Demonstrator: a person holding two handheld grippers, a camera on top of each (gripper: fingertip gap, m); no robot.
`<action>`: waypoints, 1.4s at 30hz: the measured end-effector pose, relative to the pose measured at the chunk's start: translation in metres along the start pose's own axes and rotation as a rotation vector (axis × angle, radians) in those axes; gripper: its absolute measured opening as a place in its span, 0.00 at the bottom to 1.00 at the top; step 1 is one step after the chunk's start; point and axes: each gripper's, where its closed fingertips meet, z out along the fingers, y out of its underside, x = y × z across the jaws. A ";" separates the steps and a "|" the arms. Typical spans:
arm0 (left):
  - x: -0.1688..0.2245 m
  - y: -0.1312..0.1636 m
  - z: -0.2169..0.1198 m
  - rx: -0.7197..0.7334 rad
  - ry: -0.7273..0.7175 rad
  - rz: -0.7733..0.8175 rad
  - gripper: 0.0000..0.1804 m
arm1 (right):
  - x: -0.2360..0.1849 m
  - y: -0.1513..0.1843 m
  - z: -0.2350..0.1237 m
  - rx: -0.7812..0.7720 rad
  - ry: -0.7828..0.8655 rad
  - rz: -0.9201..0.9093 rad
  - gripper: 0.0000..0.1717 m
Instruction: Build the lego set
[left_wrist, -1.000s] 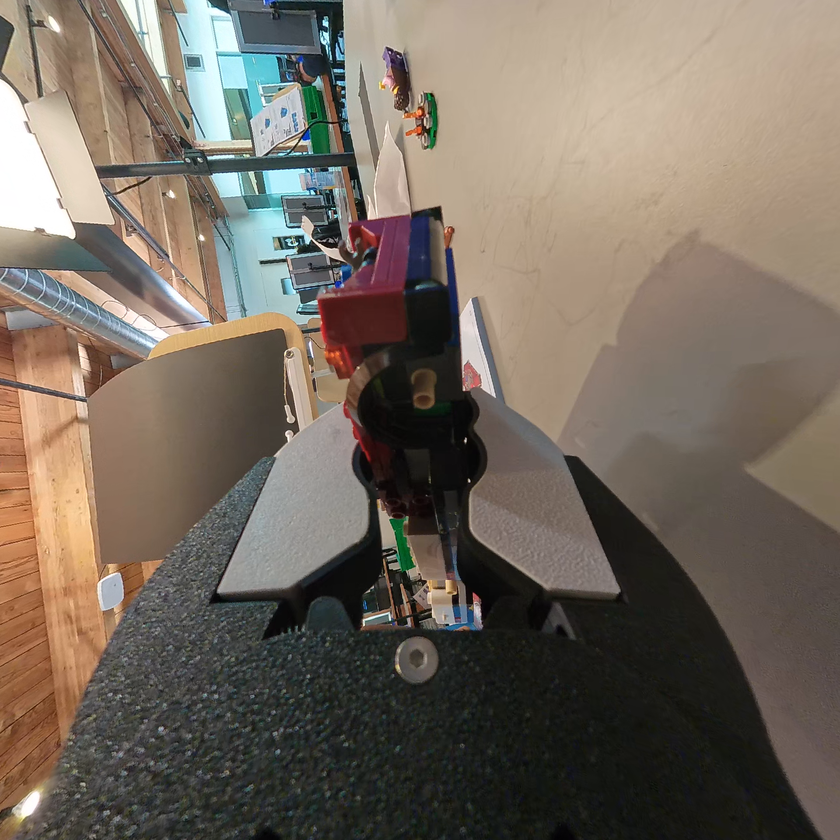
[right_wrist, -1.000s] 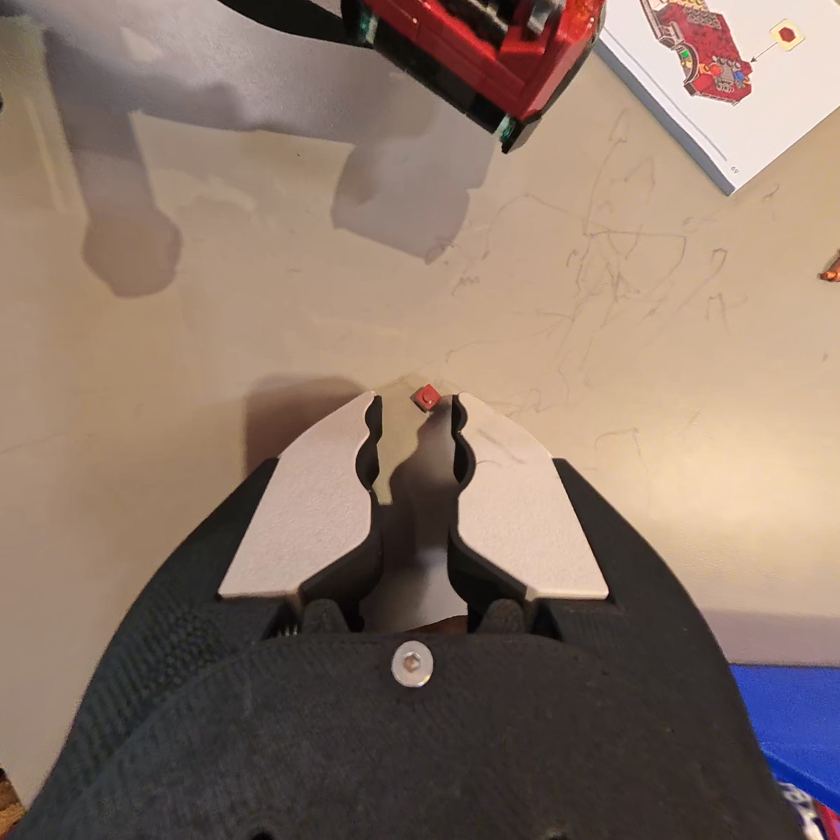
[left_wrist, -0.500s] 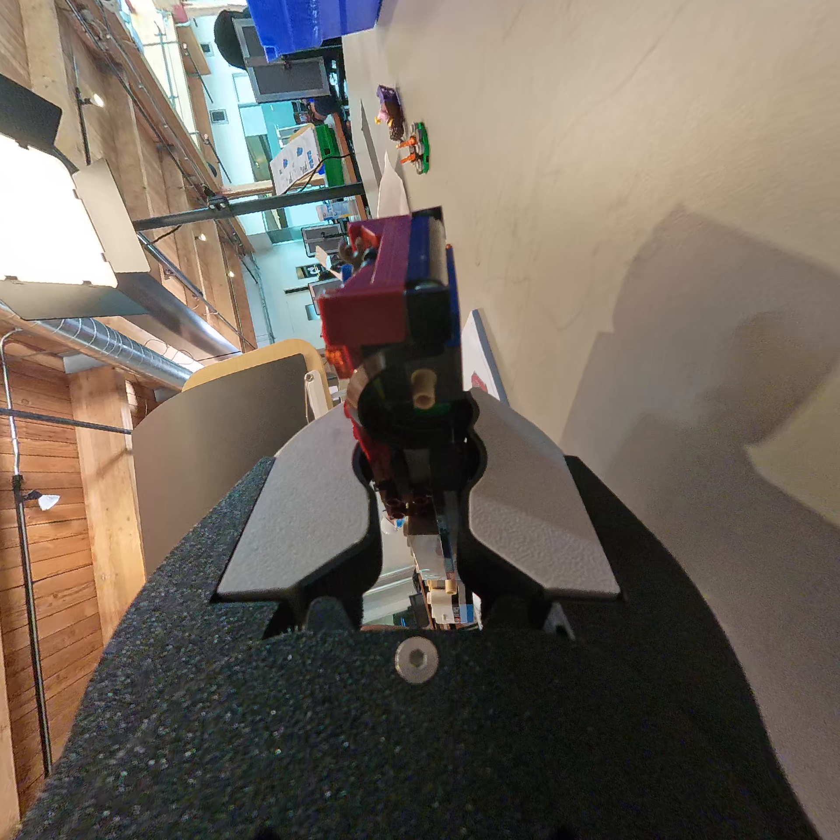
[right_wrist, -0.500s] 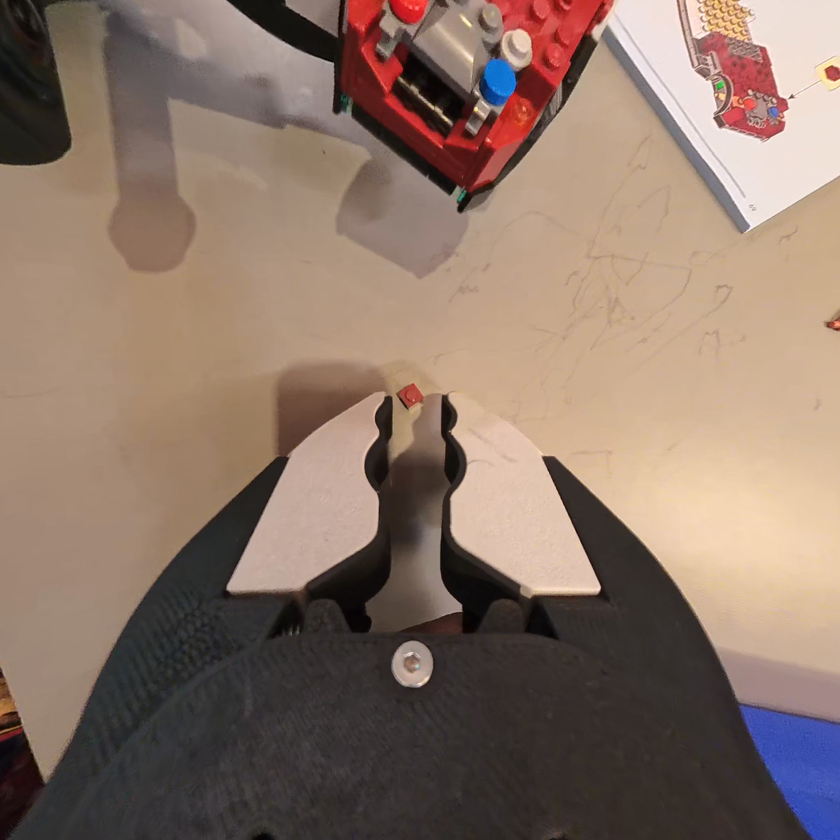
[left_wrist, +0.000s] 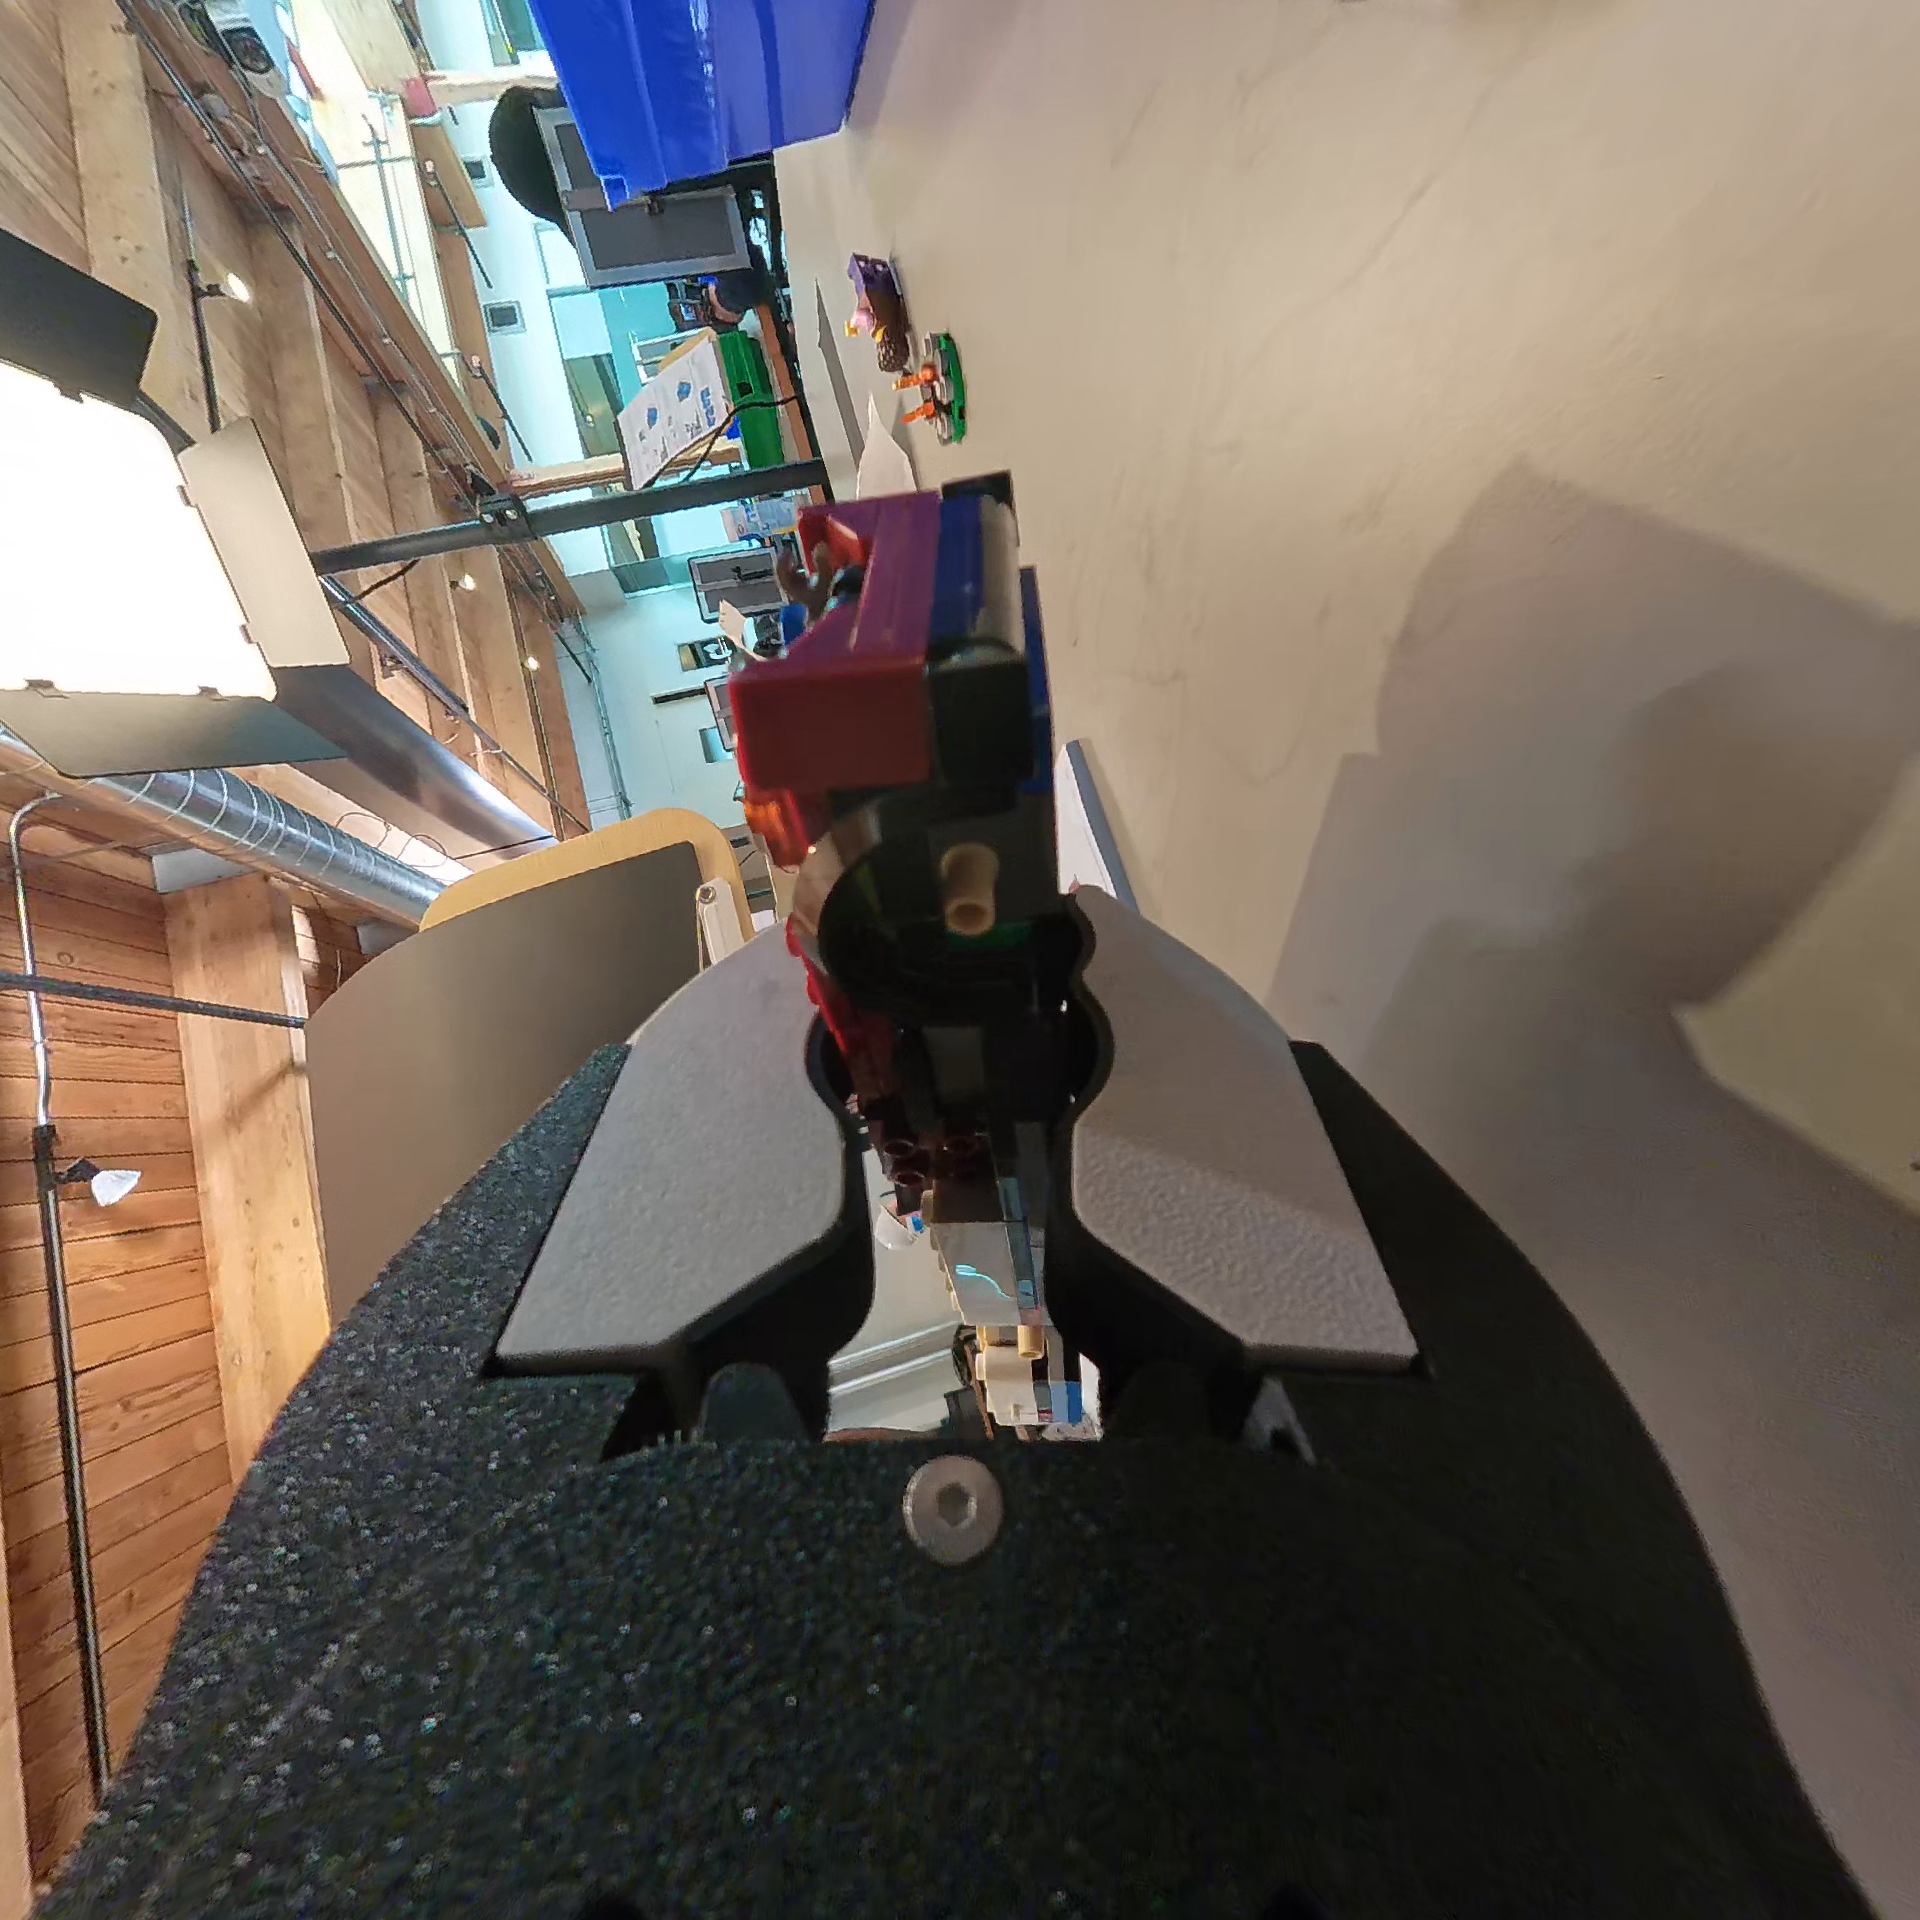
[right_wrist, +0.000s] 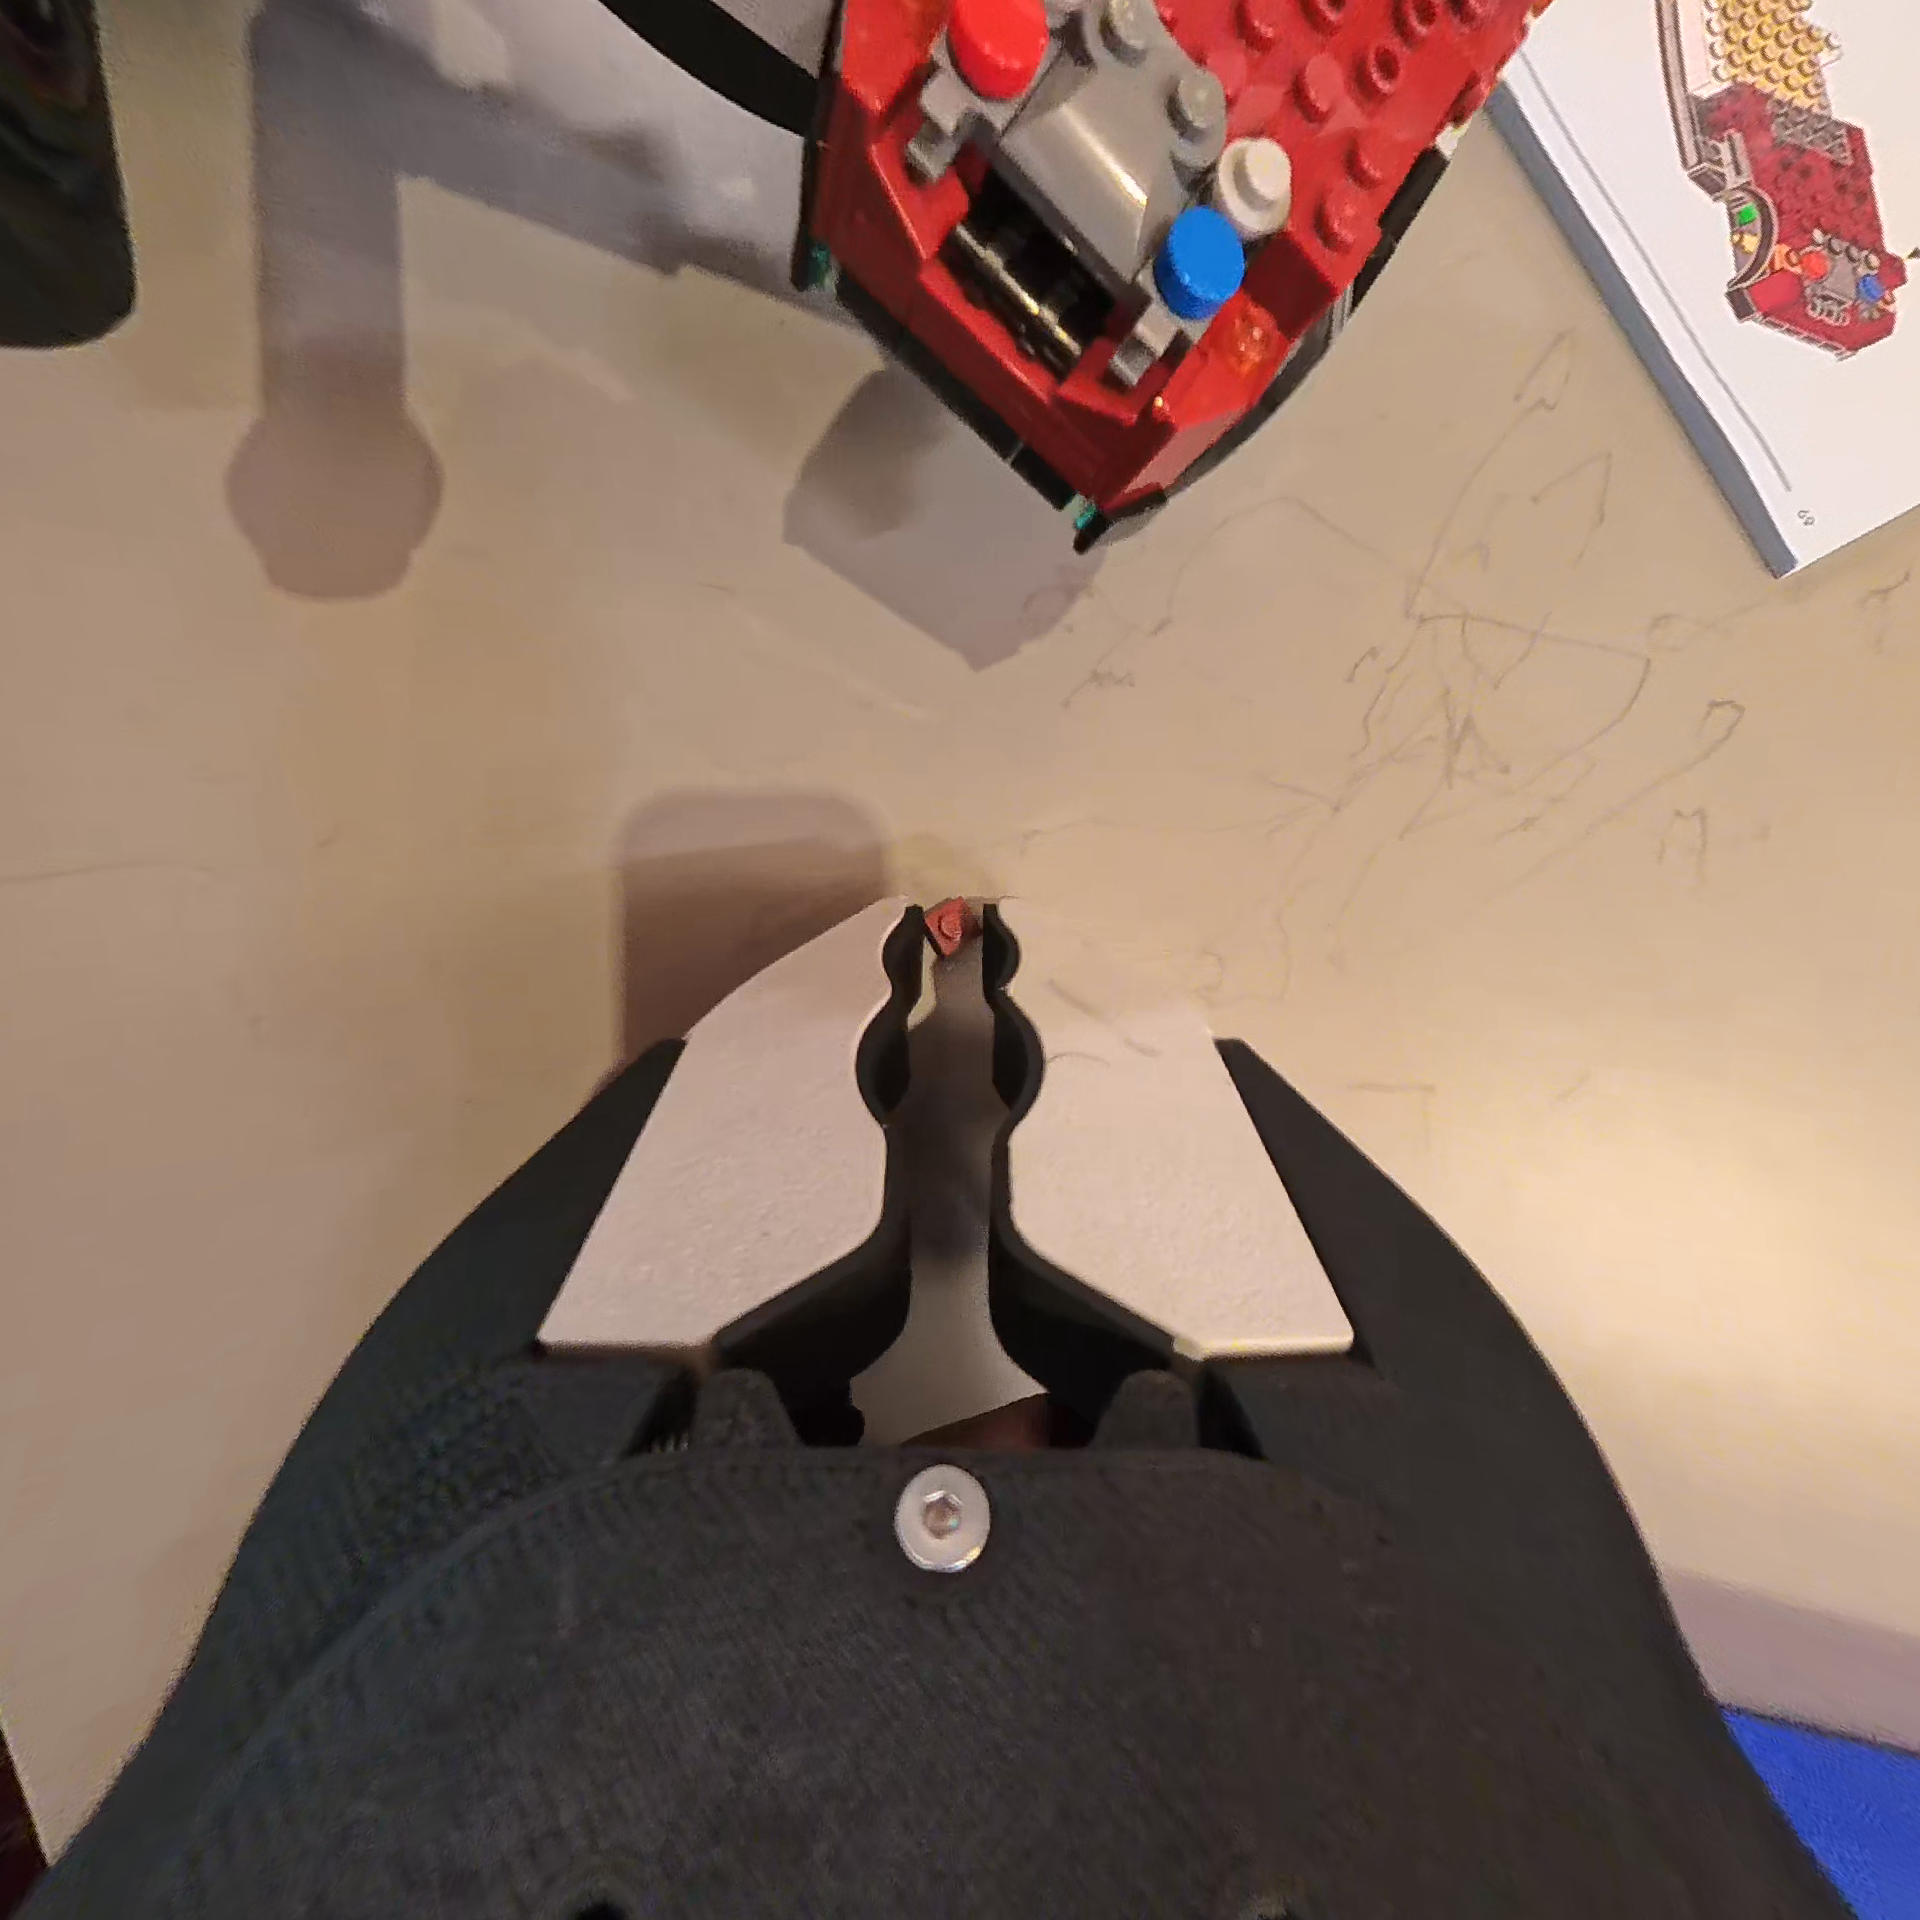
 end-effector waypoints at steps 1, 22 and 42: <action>0.000 -0.001 0.000 0.004 -0.002 0.002 0.20 | 0.000 -0.001 -0.001 0.004 0.004 -0.008 0.06; 0.002 -0.035 -0.005 0.082 0.014 0.078 0.20 | -0.017 -0.096 -0.044 0.245 -0.147 -0.167 0.06; -0.002 -0.041 -0.007 0.094 0.011 0.083 0.20 | -0.020 -0.091 -0.038 0.237 -0.227 -0.104 0.06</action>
